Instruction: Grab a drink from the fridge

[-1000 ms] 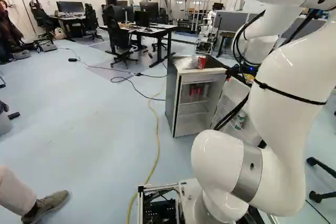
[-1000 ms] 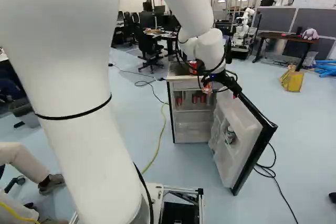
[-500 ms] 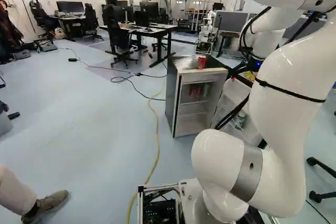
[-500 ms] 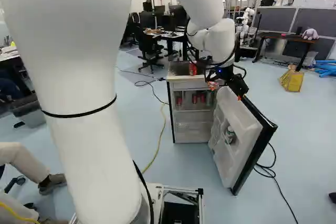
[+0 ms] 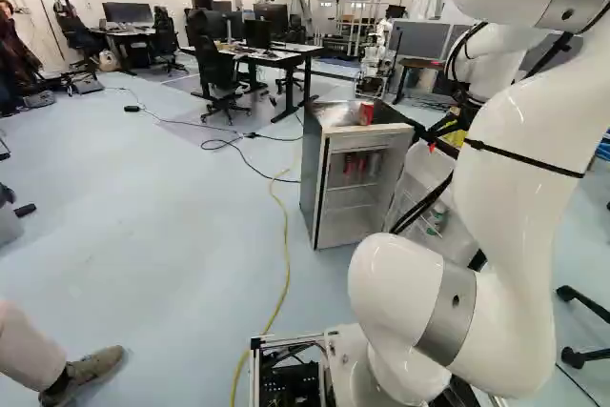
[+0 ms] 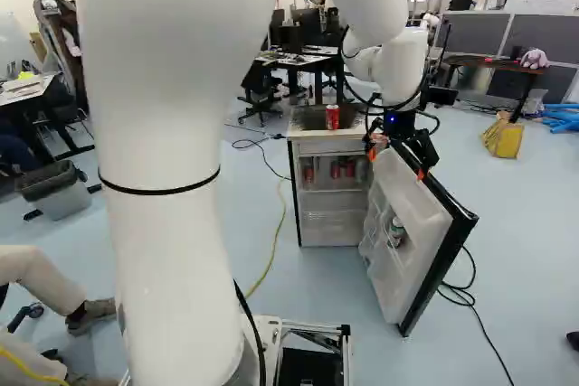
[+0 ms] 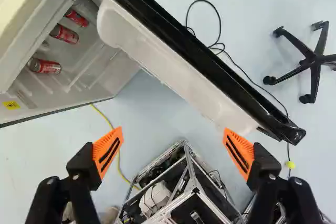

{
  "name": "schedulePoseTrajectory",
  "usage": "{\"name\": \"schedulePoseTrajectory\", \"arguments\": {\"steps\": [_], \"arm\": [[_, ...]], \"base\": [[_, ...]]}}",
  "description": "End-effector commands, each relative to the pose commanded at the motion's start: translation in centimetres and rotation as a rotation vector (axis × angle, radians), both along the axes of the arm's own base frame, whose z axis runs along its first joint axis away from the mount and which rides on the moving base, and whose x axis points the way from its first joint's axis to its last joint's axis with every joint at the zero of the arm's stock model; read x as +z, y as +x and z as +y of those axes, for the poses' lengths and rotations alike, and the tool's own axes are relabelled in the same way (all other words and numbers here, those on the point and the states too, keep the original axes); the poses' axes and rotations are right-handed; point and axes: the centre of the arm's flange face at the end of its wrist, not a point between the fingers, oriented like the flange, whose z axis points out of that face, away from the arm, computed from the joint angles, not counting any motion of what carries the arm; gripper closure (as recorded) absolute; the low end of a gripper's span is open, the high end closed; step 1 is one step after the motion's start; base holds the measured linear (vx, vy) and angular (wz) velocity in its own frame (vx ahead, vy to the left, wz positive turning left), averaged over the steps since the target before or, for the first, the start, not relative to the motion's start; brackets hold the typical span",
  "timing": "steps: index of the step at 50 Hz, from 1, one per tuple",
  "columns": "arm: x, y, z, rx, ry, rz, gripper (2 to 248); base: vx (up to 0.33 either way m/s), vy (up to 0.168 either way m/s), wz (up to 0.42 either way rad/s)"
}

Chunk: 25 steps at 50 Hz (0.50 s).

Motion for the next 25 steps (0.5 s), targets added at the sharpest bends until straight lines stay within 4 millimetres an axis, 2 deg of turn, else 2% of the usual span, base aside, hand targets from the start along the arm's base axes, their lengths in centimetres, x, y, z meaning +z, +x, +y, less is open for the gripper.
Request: {"name": "schedulePoseTrajectory", "arguments": {"steps": [25], "arm": [[0.0,0.3,-3.5,-0.041,-0.003,-0.003,3]], "base": [[0.000,0.000,0.000]]}}
